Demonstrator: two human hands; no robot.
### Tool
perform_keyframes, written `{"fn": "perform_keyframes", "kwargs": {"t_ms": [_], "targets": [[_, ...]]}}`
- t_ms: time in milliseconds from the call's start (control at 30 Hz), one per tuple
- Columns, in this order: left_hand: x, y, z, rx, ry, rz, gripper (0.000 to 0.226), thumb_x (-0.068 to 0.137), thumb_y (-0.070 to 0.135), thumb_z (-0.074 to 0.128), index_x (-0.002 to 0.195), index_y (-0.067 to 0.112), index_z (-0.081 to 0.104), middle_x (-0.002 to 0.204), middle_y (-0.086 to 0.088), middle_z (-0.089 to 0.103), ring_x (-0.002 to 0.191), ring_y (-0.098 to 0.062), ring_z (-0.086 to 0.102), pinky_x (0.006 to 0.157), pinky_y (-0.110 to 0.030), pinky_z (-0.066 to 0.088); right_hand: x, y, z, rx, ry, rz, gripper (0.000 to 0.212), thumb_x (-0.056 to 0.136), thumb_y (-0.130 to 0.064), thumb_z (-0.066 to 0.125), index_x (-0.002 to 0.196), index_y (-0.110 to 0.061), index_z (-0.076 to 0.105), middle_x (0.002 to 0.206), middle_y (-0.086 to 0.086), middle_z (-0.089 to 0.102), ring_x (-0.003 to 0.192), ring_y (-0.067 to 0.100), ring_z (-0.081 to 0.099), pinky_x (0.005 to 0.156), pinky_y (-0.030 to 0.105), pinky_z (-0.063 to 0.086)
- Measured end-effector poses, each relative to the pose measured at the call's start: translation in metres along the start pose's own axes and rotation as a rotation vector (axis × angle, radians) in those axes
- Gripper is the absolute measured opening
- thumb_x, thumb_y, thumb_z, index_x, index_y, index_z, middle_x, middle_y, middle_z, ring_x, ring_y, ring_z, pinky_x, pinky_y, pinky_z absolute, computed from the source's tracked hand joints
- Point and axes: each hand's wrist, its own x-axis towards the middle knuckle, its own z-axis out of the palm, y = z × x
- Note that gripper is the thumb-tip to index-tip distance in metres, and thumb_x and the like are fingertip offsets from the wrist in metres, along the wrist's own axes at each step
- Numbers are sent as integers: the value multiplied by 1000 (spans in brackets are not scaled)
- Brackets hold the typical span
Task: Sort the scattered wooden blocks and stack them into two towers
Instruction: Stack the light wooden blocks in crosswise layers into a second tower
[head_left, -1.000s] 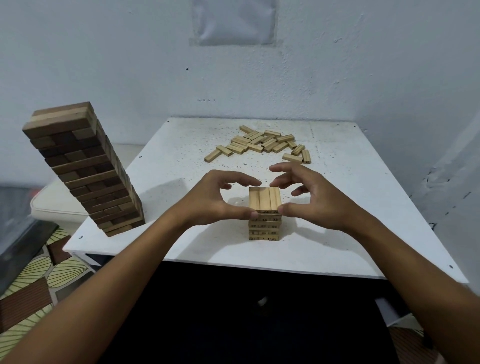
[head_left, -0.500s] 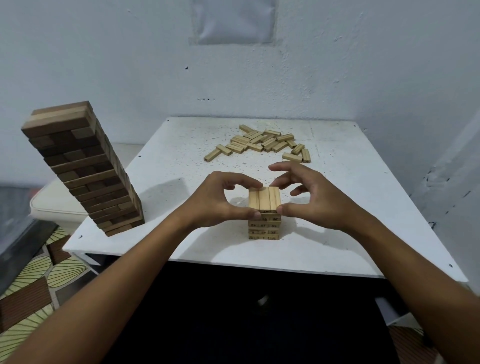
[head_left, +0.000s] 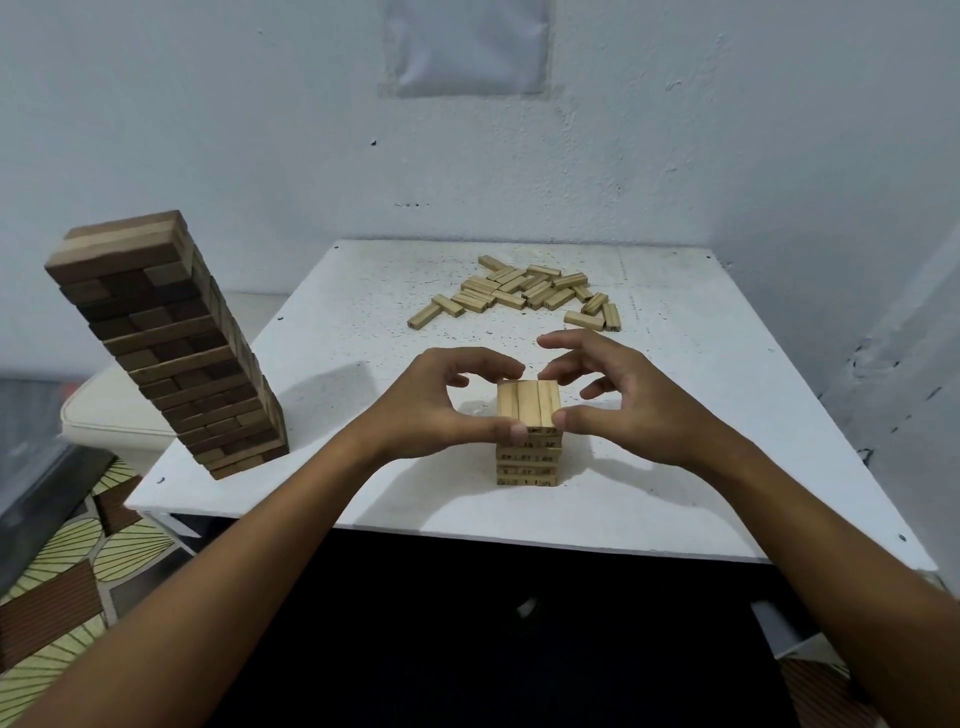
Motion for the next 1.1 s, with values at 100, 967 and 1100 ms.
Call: {"fn": "perform_keyframes", "kwargs": {"t_ms": [100,967,1100], "targets": [[3,-3,-3,-30,50,-12,53,71,60,66,112,26,69,111,16,69,109,0,60,94,-29,47,4,1,-2,46,15,-5,50,75,-40,65,124,-41,52,112,-12,64,108,4,56,89,28,48],[112,-103,4,686,188,-200,50,88,38,32,120,6,55,137,-11,52,130,-33,41,105,-43,34,108,97,-7,-772,185,104,39,93,-16,49,130,-8,58,131,10,57,121,29,49,99,39,41],[95,-95,12,625,336,-73,30,88,24,39,79,8,63,86,-3,65,84,-25,54,66,-31,43,107,93,1,-719,163,40,35,91,-5,50,122,-5,64,125,11,61,118,28,49,89,38,47]]}}
